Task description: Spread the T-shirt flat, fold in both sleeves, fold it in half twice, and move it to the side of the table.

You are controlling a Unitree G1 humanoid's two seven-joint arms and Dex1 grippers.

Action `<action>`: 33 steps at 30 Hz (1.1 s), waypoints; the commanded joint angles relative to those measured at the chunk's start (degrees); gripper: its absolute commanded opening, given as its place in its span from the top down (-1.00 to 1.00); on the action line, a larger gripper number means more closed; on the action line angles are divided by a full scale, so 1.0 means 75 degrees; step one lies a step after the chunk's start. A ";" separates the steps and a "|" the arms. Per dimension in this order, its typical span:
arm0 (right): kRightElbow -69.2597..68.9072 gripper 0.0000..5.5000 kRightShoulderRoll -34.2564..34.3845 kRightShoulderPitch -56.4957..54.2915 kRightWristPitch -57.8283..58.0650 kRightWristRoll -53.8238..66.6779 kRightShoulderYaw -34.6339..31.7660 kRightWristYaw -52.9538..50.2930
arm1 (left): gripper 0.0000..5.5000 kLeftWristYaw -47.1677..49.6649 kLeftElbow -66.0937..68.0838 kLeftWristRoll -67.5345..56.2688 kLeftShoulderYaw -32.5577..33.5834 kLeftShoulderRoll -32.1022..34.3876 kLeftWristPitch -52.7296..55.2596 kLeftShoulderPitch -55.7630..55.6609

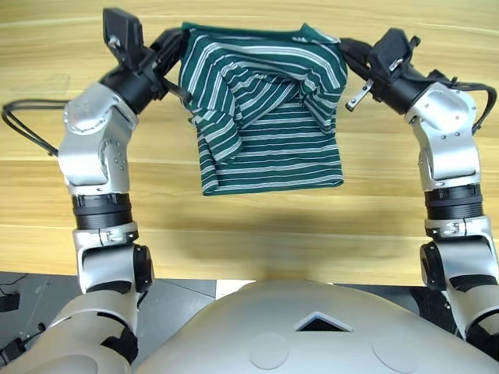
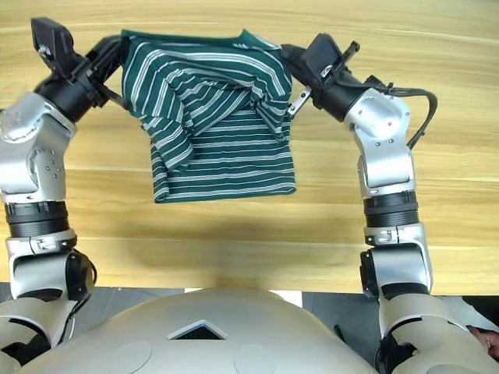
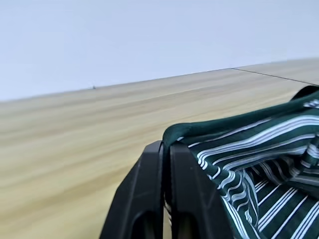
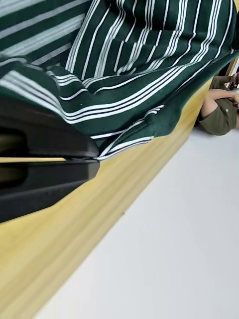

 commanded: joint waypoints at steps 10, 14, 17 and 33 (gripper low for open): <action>-0.0210 1.00 -0.1466 -0.3066 0.1113 0.1354 -0.1578 0.1012 | 1.00 -0.1584 0.0548 0.0961 -0.1075 0.1552 0.0726 -0.4841; -0.0494 1.00 -0.1589 -0.3080 0.1233 0.1407 -0.1585 0.1119 | 1.00 -0.2109 0.0272 0.1101 -0.1331 0.1880 0.0903 -0.5072; -0.0696 1.00 -0.1659 -0.2910 0.1328 0.1474 -0.1549 0.1235 | 1.00 -0.2482 -0.0080 0.1086 -0.1442 0.2147 0.1068 -0.4739; 0.8262 1.00 -0.0321 -0.9061 -0.0958 -0.1254 -0.0575 -0.4569 | 1.00 0.3037 0.9221 0.4735 -0.3046 0.0067 -0.3180 -1.0637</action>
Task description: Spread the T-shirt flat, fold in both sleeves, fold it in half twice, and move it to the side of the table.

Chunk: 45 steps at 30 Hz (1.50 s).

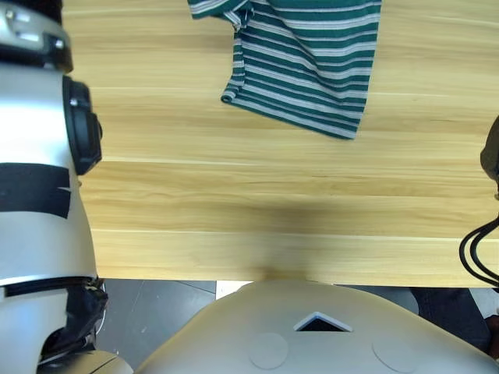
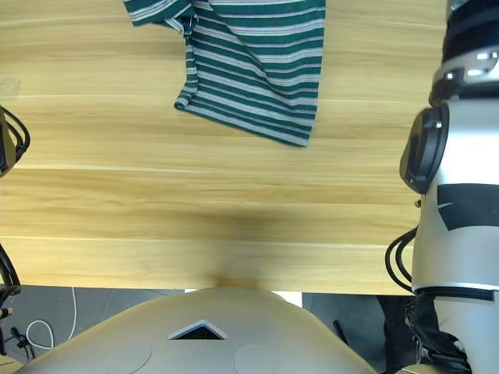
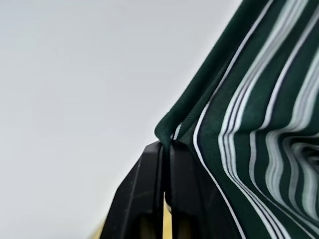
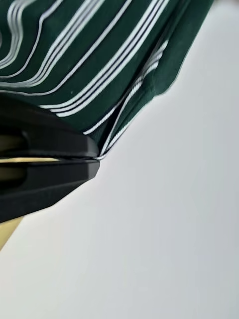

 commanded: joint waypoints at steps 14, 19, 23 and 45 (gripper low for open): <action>-0.1545 1.00 -0.0183 0.2575 -0.1594 0.0385 0.0291 0.3383 | 1.00 -0.4769 -0.3922 0.0222 -0.1098 0.1343 -0.2687 0.3990; -0.4329 1.00 -0.0515 0.5357 -0.0706 0.1153 0.0370 0.4814 | 1.00 -0.5203 -0.7428 -0.0770 -0.0642 0.2192 -0.1889 0.7379; -0.4836 1.00 -0.0839 0.5796 0.0036 0.2143 -0.0194 0.5905 | 1.00 -0.5197 -0.7973 -0.0980 0.0198 0.2527 -0.1272 0.7267; -0.9158 1.00 -0.2251 1.0168 0.1524 0.2840 0.1438 0.8596 | 1.00 -0.5637 -1.2365 -0.1085 0.0097 0.3978 -0.0850 1.2010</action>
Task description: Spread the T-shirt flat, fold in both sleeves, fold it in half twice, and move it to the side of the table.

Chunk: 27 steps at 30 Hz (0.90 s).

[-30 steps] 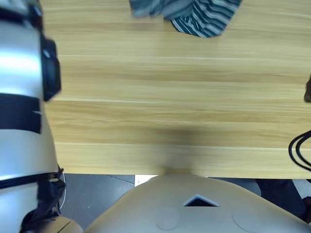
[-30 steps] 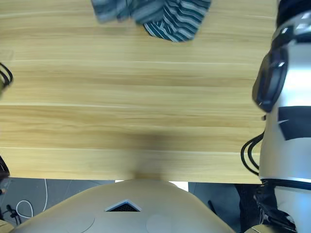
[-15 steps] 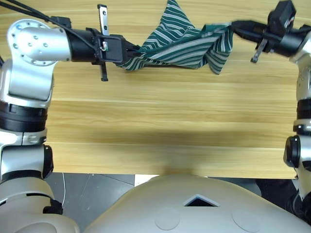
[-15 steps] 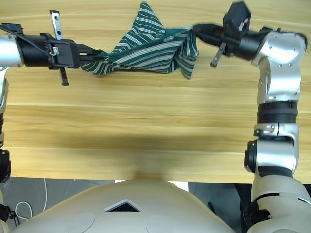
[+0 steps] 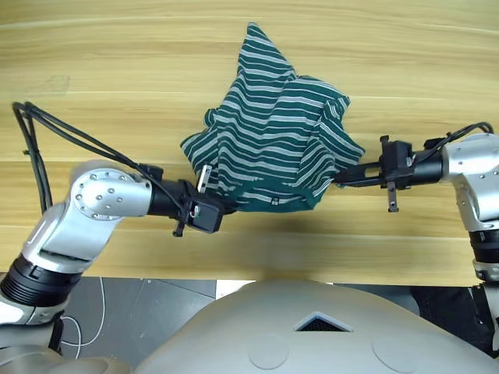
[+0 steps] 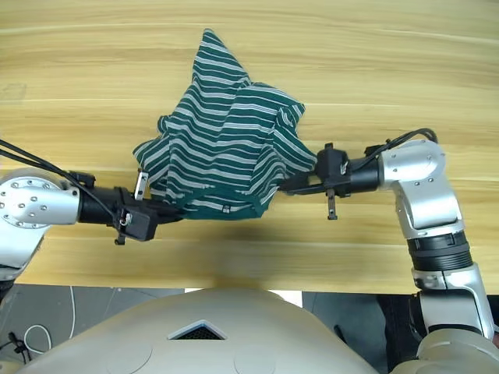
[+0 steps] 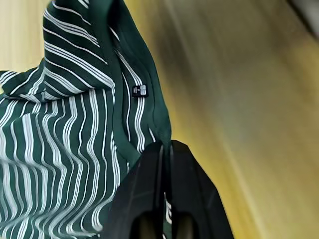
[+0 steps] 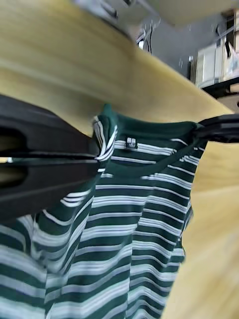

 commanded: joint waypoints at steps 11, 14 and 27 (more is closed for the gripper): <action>-0.0245 0.70 -0.0694 0.0488 0.0684 -0.0132 0.0354 0.0392 | 0.61 0.0015 -0.0210 -0.0089 -0.0088 0.0131 0.0076 0.0629; -0.0262 0.50 -0.0811 0.0492 0.0816 -0.0128 0.0390 0.0556 | 0.43 0.0005 -0.0517 -0.0695 0.0038 0.0037 0.0562 0.0680; 0.0576 0.01 -0.0022 -0.0151 0.1127 0.0999 -0.1140 -0.0499 | -0.35 0.1715 0.0835 -0.3137 0.2205 -0.0863 0.2083 -0.1257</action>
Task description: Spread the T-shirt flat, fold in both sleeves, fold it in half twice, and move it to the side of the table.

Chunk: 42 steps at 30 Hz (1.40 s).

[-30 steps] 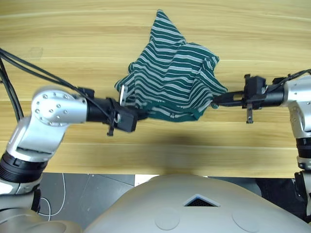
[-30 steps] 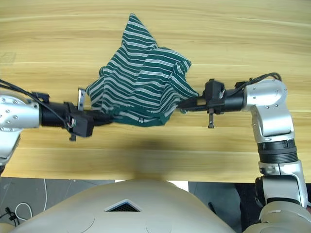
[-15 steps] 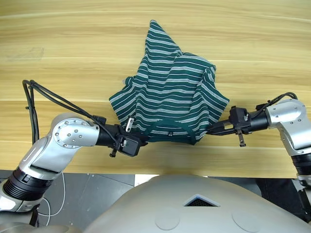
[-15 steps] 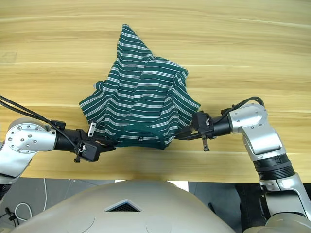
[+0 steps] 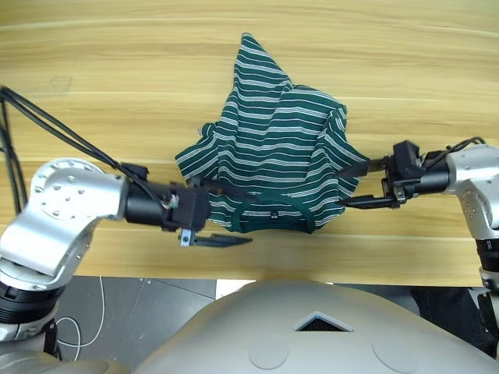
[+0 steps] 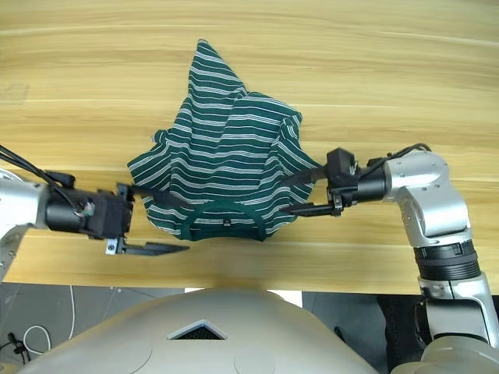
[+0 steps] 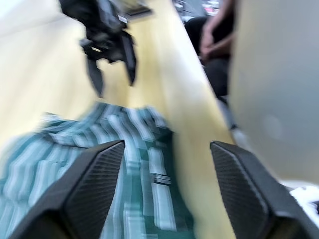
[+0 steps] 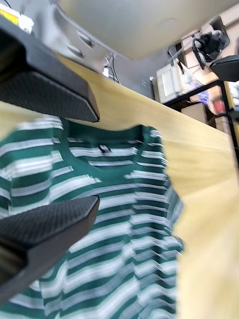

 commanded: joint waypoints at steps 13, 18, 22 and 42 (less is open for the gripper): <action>0.3470 0.01 0.0057 -0.0922 -0.4595 -0.5400 0.1526 -0.3251 | -0.43 0.2614 0.4725 0.5179 -0.1004 -0.1195 -0.4320 -0.0903; 0.3762 0.01 -0.0023 -0.0809 -0.5002 -0.5526 0.1706 -0.3423 | -0.43 0.2668 0.4809 0.5224 -0.1037 -0.1298 -0.4558 -0.0371; 0.3654 0.01 -0.0366 -0.0451 -0.5016 -0.5331 0.1563 -0.3327 | -0.43 0.2761 0.4801 0.5144 -0.0729 -0.1151 -0.4643 0.0245; 0.1603 0.01 -0.1220 0.1669 -0.3869 -0.3599 0.0870 -0.2473 | -0.43 0.3134 0.4479 0.5215 -0.0582 -0.1535 -0.4714 0.1941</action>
